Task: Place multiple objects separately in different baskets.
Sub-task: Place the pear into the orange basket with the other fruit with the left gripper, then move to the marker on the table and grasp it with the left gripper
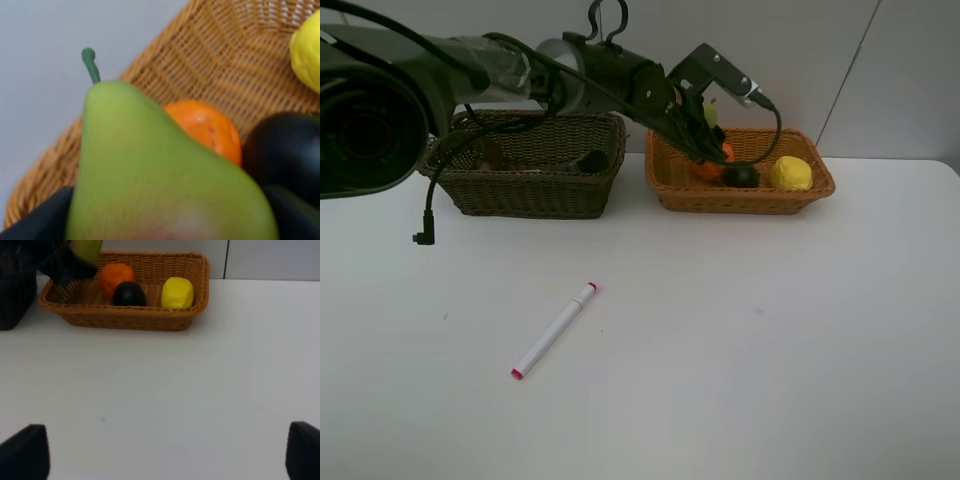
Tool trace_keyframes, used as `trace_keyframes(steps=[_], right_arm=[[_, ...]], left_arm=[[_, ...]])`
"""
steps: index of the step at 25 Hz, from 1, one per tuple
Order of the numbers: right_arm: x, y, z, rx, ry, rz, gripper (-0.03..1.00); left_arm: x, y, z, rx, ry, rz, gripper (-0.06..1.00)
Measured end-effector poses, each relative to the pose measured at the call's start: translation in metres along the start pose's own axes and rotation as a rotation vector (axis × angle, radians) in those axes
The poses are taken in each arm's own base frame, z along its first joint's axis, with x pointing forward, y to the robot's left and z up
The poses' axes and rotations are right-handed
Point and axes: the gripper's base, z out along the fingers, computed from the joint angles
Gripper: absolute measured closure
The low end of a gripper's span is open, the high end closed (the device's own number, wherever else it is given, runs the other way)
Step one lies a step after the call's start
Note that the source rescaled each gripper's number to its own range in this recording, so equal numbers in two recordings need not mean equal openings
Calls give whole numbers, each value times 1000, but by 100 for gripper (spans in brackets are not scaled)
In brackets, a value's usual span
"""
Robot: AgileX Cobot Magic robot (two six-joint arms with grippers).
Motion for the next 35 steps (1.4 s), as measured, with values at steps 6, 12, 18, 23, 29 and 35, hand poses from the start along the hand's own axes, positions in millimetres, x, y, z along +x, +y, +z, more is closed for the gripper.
trace_keyframes(steps=[6, 12, 18, 23, 29, 35], right_arm=[[0, 0, 0, 0, 0, 0, -3], [0, 0, 0, 0, 0, 0, -3], [0, 0, 0, 0, 0, 0, -3], [0, 0, 0, 0, 0, 0, -3], [0, 0, 0, 0, 0, 0, -3], [0, 0, 0, 0, 0, 0, -3]], left_arm=[[-1, 7, 0, -24, -23, 46, -5], [-1, 8, 0, -26, -22, 46, -5], [0, 8, 0, -25, -19, 45, -5], [-4, 9, -8, -17, 22, 43, -5], [-19, 13, -40, 4, 142, -12, -5], [-33, 15, -83, 18, 284, -115, -5]])
